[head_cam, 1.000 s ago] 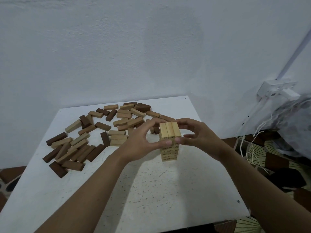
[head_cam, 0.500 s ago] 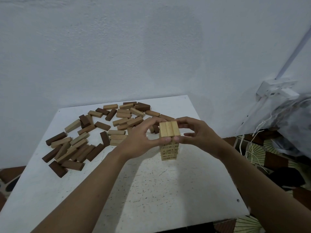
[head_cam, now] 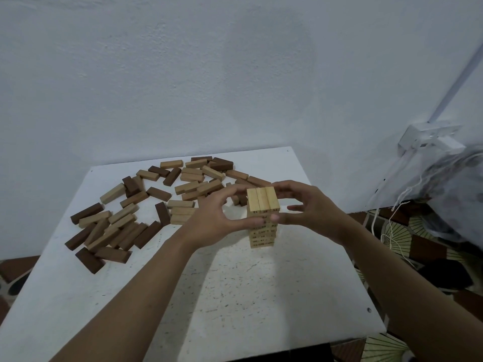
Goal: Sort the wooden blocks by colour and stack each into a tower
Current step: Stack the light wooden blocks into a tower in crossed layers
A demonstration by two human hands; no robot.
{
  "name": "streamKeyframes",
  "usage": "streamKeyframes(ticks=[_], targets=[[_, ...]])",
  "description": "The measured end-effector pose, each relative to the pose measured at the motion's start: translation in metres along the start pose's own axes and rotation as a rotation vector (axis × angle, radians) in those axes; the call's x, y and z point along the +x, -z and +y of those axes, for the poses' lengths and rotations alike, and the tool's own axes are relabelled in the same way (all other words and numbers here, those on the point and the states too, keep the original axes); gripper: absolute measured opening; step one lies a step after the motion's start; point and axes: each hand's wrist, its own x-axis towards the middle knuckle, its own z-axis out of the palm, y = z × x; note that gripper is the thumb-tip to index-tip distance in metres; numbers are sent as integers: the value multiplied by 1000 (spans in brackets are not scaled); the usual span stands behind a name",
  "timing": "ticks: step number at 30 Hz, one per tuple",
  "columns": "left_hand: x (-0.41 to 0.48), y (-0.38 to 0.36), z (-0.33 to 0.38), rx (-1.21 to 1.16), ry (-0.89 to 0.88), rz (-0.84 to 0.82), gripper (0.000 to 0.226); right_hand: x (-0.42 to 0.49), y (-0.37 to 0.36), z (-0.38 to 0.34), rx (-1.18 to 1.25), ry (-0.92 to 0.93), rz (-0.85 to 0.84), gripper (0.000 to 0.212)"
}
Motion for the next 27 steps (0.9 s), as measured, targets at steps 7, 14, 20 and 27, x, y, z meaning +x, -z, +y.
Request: streamKeyframes(ticks=[7, 14, 20, 27], targets=[[-5, 1, 3, -41, 21, -6, 55, 0, -2, -1, 2, -1, 17, 58], [-4, 2, 8, -32, 19, 20, 53, 2, -1, -1, -16, -8, 15, 52], [-5, 2, 11, -25, 19, 27, 52, 2, -1, -2, -17, -12, 8, 52], [-10, 1, 18, -54, 52, 26, 53, -3, -2, -5, 2, -12, -1, 59]])
